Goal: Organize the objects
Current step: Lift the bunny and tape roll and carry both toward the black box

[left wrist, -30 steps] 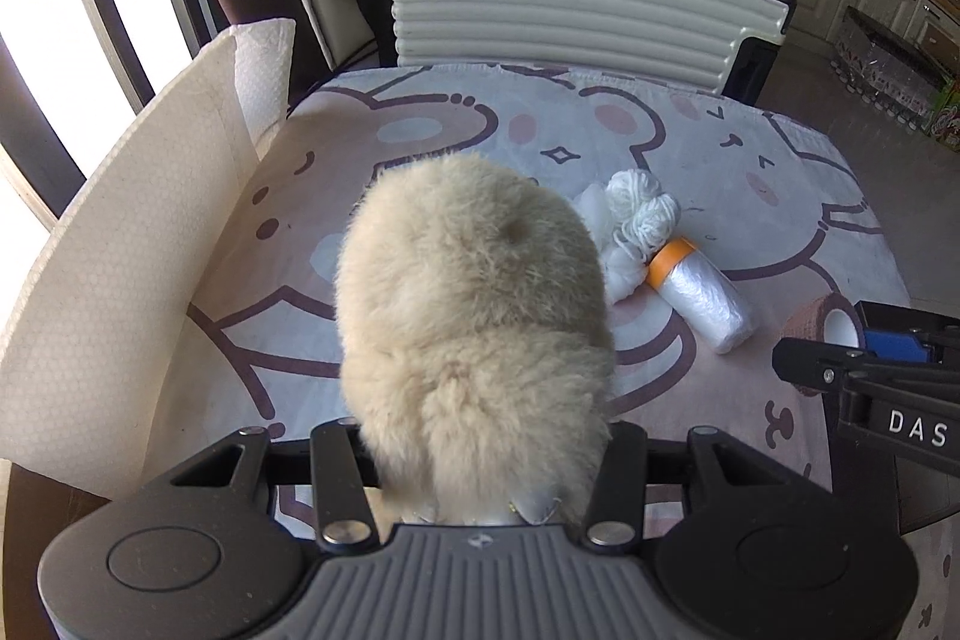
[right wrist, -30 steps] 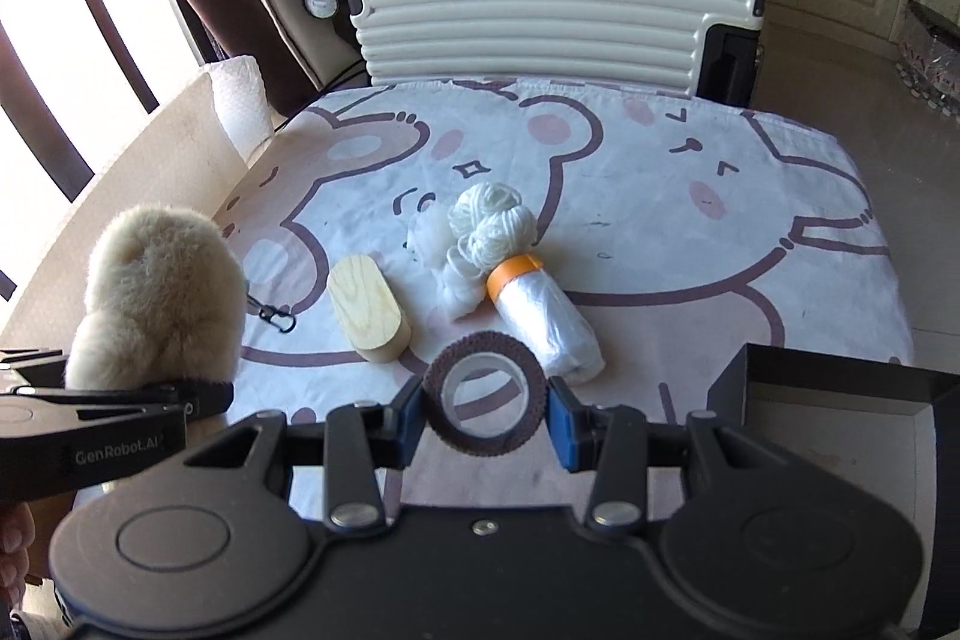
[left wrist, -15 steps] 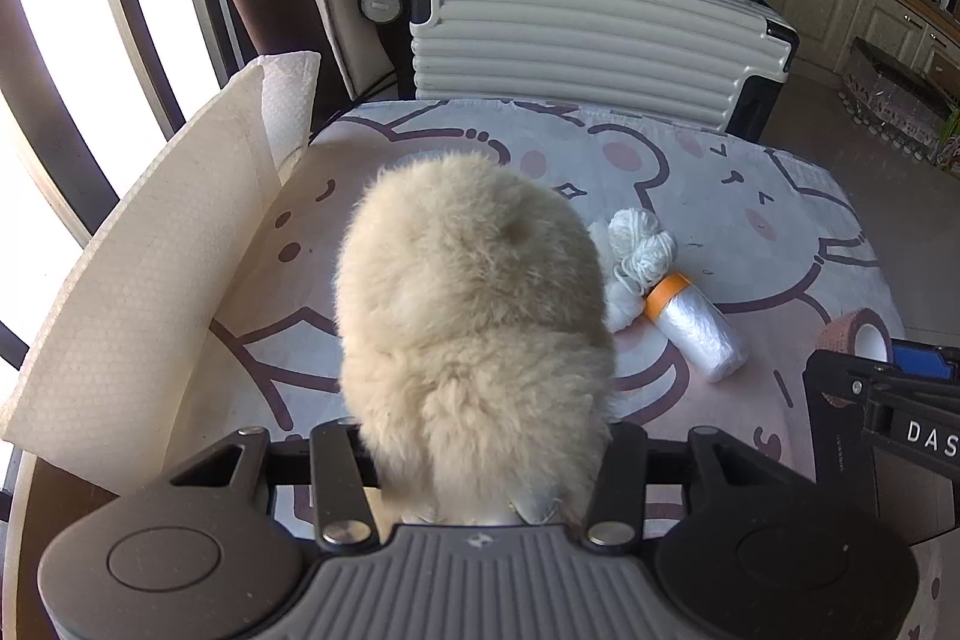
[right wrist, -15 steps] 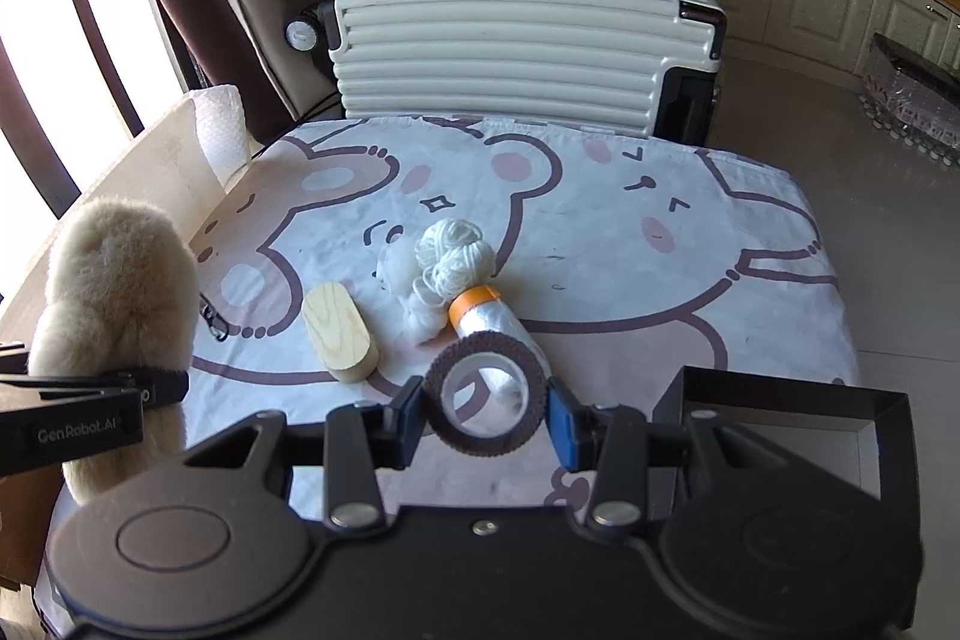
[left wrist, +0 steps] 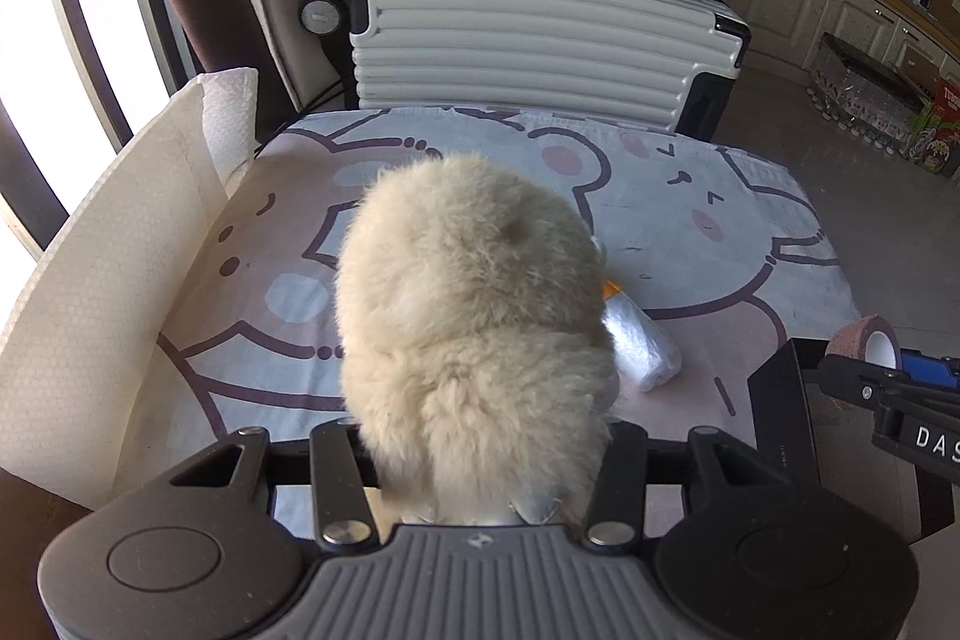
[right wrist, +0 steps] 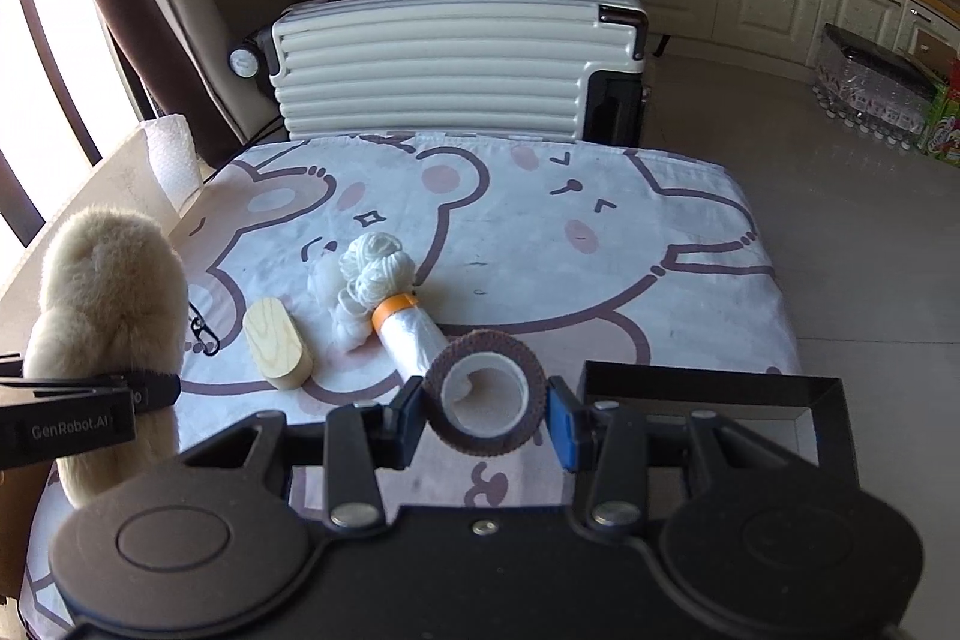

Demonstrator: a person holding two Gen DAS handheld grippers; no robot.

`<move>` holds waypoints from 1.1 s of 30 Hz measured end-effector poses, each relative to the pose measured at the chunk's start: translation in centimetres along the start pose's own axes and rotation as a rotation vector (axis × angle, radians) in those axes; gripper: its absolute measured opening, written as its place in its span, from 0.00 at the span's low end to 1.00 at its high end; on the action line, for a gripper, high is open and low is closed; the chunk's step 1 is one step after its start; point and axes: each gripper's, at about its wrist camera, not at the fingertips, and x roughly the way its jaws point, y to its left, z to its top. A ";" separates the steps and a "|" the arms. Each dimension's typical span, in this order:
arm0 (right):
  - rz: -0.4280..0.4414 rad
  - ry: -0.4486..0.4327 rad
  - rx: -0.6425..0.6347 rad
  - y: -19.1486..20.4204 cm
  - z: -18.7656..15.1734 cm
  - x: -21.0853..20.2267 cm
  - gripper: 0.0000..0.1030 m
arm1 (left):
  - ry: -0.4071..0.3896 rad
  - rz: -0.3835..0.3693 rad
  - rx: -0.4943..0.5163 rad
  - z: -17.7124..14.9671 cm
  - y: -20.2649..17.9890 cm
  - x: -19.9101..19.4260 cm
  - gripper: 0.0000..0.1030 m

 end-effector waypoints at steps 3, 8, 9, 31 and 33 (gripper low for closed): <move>-0.022 -0.003 0.021 -1.5 -0.3 -0.4 0.42 | 0.000 -0.016 0.015 0.1 -1.6 0.1 0.47; -0.062 -0.001 0.062 -4.4 -0.8 -0.8 0.42 | 0.002 -0.052 0.037 0.3 -4.2 0.2 0.47; -0.069 0.000 0.071 -5.0 -1.0 -0.9 0.42 | 0.002 -0.058 0.042 0.3 -4.7 0.3 0.47; -0.192 0.006 0.196 -13.5 -3.2 -3.3 0.42 | 0.014 -0.242 0.093 -0.1 -14.8 -0.2 0.47; -0.201 0.005 0.210 -14.2 -3.4 -3.6 0.42 | 0.012 -0.259 0.095 -0.2 -15.6 -0.2 0.47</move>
